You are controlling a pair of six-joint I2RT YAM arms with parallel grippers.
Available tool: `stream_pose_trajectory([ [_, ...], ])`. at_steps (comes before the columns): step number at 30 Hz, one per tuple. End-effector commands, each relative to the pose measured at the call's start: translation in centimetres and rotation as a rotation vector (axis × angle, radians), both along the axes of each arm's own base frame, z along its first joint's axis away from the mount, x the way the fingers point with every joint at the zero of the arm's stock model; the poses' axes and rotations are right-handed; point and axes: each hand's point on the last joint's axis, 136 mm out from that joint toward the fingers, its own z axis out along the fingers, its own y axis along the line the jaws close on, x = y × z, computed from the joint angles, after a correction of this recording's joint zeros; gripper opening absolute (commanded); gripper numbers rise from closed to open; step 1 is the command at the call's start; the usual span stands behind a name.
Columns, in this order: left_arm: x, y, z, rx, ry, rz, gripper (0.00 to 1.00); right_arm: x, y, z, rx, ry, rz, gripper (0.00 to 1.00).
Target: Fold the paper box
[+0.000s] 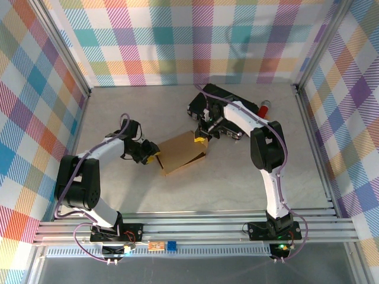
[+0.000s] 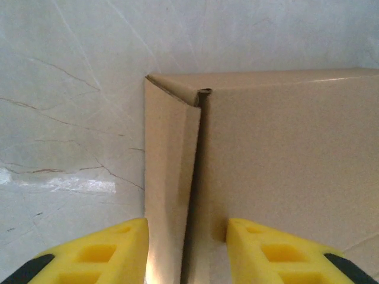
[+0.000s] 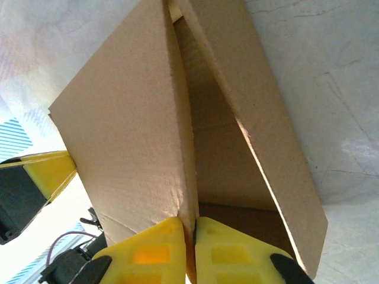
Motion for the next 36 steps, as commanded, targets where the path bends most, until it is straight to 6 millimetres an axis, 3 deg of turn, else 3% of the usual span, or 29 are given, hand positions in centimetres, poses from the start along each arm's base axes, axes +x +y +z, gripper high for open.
stream_pose_trajectory([
  [1, -0.8, -0.8, -1.9, -0.011, 0.038, -0.007, 0.37, -1.7, -1.3, -2.1, -0.113, 0.030, 0.037, 0.09],
  [5, -1.4, -0.9, -3.1, 0.011, 0.070, -0.025, 0.30, -1.9, -2.1, -2.2, -0.156, 0.011, 0.063, 0.14],
  [9, -1.9, -0.2, -3.5, 0.065, 0.088, -0.031, 0.26, -1.8, -3.2, -1.4, -0.211, -0.031, 0.090, 0.35],
  [12, -1.8, 0.0, -3.3, 0.080, 0.083, -0.038, 0.25, -1.6, -4.4, -0.5, -0.273, -0.074, 0.100, 0.46],
  [16, -1.7, 0.1, -3.1, 0.092, 0.083, -0.049, 0.22, -1.3, -6.0, 0.5, -0.334, -0.117, 0.096, 0.48],
  [19, -1.5, 0.0, -3.1, 0.091, 0.082, -0.054, 0.22, -1.7, -5.7, 0.9, -0.296, -0.139, 0.110, 0.51],
  [22, -1.6, 0.0, -3.2, 0.097, 0.090, -0.060, 0.22, -2.4, -5.1, 0.2, -0.251, -0.119, 0.122, 0.56],
  [30, -2.4, 0.8, -3.7, 0.152, 0.122, -0.088, 0.20, -3.2, -4.7, -1.8, -0.202, -0.059, 0.092, 0.57],
  [36, -2.2, 0.3, -3.4, 0.124, 0.093, -0.097, 0.25, -2.8, -4.5, -1.6, -0.176, -0.068, 0.084, 0.59],
])
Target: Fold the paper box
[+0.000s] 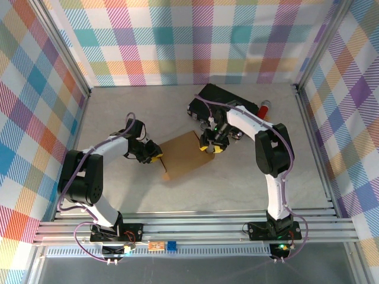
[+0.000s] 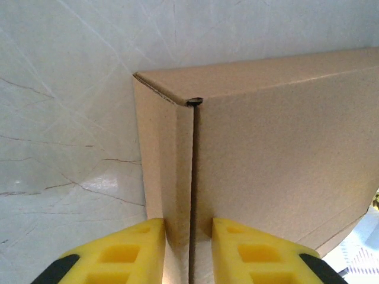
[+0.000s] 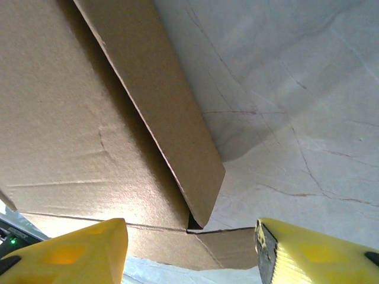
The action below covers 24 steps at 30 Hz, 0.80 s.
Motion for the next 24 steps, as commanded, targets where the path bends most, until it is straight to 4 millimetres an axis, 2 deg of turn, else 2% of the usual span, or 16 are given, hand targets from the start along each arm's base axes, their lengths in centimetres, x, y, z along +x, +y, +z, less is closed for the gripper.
stream_pose_trajectory([
  [1, -2.5, 1.4, -2.8, 0.101, 0.106, -0.010, 0.24, 0.4, 0.5, 0.6, 0.054, -0.007, -0.010, 0.61],
  [6, -2.9, 1.9, -3.3, 0.132, 0.110, -0.033, 0.15, 1.6, 0.3, 2.0, 0.136, -0.068, 0.003, 0.73],
  [10, -3.3, 2.4, -3.5, 0.156, 0.111, -0.068, 0.07, 2.5, 1.1, 3.1, 0.254, -0.112, 0.033, 0.78],
  [13, -3.6, 2.8, -3.7, 0.171, 0.114, -0.085, 0.02, 2.9, 1.5, 2.5, 0.269, -0.104, 0.046, 0.78],
  [18, -4.5, 4.0, -4.0, 0.197, 0.130, -0.094, 0.00, 3.7, 1.3, 1.7, 0.285, -0.117, 0.052, 0.79],
  [24, -5.1, 5.0, -4.5, 0.194, 0.134, -0.095, 0.00, 2.4, 3.4, 0.4, 0.408, -0.036, 0.074, 0.79],
])
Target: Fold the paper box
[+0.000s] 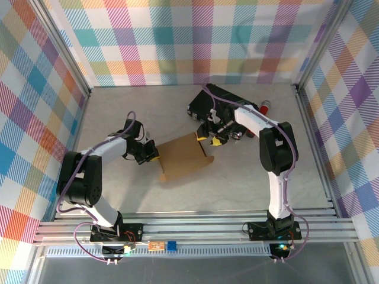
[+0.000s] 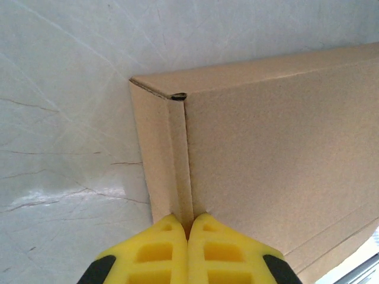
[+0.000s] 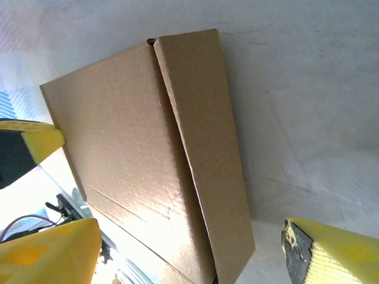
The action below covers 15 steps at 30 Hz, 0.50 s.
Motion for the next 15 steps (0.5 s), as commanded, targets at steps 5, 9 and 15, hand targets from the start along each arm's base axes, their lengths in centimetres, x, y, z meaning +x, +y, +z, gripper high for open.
stream_pose_trajectory([
  [5, -4.9, 4.3, -4.9, 0.132, 0.194, 0.028, 0.00, -2.3, 2.2, -2.4, 0.093, 0.074, 0.072, 0.80],
  [9, -4.8, 4.3, -5.1, 0.126, 0.199, 0.023, 0.00, -3.0, 2.9, -2.8, 0.145, 0.114, 0.081, 0.80],
  [15, -4.8, 4.3, -5.4, 0.121, 0.205, 0.029, 0.00, -3.9, 5.4, -2.0, 0.250, 0.171, 0.108, 0.74],
])
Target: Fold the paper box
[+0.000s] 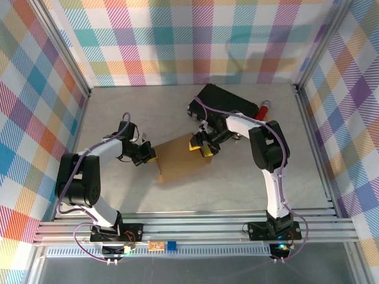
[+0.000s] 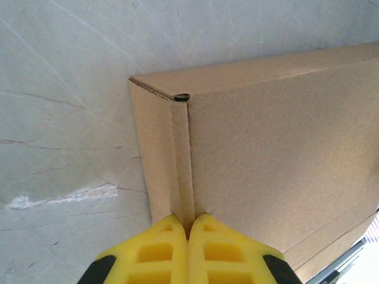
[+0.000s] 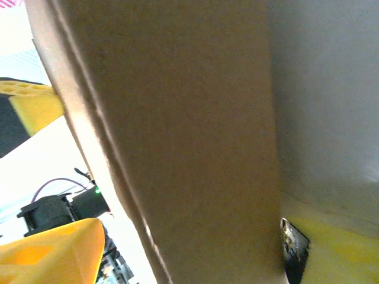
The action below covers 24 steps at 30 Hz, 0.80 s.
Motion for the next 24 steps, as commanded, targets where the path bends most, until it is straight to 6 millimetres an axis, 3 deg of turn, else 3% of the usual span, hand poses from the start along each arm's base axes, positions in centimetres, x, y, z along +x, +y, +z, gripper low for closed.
stream_pose_trajectory([
  [1, -4.5, 3.5, -5.2, 0.183, 0.210, 0.029, 0.00, -0.5, 1.9, 1.1, 0.108, 0.041, 0.016, 0.70],
  [5, -3.9, 3.3, -4.6, 0.161, 0.190, 0.051, 0.00, -0.4, 2.4, 1.8, 0.149, 0.090, -0.021, 0.55],
  [6, -3.6, 3.2, -4.1, 0.149, 0.179, 0.064, 0.04, -0.3, 2.4, 2.0, 0.146, 0.098, -0.034, 0.51],
  [9, -2.1, 3.1, -1.6, 0.116, 0.110, 0.122, 0.44, 0.3, 2.1, 2.4, 0.120, 0.169, -0.094, 0.42],
  [13, 0.3, 3.7, 2.8, 0.023, -0.008, 0.279, 0.69, 1.2, 1.2, 3.3, 0.100, 0.270, -0.195, 0.37],
  [18, 2.5, 3.0, 5.9, -0.184, -0.059, 0.428, 0.79, 1.9, 0.4, 4.8, 0.096, 0.417, -0.288, 0.36],
  [24, 2.4, 2.1, 5.4, -0.324, 0.049, 0.526, 0.83, 2.6, -0.4, 6.5, 0.091, 0.591, -0.360, 0.36],
])
